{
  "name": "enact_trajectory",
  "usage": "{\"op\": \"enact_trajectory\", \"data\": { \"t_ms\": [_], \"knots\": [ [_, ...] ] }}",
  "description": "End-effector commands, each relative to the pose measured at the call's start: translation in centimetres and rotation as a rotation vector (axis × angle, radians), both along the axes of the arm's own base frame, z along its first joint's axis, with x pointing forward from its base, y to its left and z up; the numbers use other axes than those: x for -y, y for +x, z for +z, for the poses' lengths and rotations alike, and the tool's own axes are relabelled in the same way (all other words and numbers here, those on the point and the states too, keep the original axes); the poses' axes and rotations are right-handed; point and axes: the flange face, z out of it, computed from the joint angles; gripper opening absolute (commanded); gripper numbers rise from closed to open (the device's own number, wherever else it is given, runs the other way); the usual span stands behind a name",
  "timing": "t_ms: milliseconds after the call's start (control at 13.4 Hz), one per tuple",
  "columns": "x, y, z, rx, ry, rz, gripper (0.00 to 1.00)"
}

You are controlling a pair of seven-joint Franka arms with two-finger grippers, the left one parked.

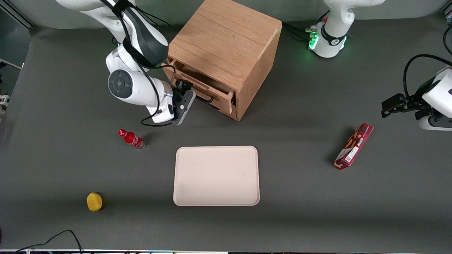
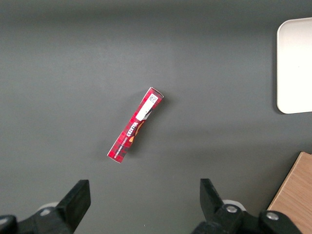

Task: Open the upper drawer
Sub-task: 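Pull the upper drawer handle outward with the right gripper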

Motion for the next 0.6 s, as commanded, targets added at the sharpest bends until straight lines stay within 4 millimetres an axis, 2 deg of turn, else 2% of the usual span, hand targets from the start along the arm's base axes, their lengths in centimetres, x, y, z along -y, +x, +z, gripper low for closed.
{"op": "enact_trajectory", "data": {
  "t_ms": [0, 299, 522],
  "knots": [
    [0.3, 2.4, 0.3, 0.028, 0.01, 0.015, 1.0],
    [1.5, 5.1, -0.6, 0.046, -0.004, 0.01, 1.0],
    [1.9, 5.9, -1.1, 0.048, -0.01, 0.009, 1.0]
  ]
}}
